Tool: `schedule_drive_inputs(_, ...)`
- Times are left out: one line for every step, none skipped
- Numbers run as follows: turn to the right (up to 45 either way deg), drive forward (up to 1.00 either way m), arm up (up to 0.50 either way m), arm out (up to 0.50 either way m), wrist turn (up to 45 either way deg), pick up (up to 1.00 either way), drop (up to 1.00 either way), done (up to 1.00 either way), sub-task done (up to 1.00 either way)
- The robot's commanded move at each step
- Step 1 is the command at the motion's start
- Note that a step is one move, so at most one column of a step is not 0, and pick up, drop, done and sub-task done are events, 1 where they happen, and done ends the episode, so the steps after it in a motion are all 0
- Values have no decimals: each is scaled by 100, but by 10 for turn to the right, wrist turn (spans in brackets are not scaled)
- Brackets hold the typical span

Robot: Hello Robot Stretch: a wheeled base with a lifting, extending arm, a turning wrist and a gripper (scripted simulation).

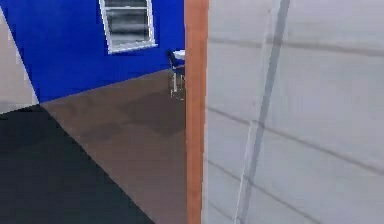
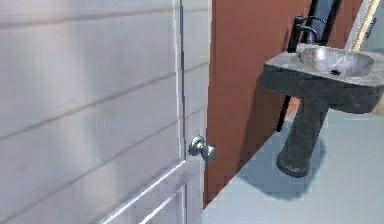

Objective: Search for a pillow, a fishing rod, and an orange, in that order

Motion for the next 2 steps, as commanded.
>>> schedule_drive_inputs(-450, 0, 0, 0, 0, 0, 0, 0, 0)
schedule_drive_inputs(0, 45, 0, 0, 0, 0, 0, 0, 0)
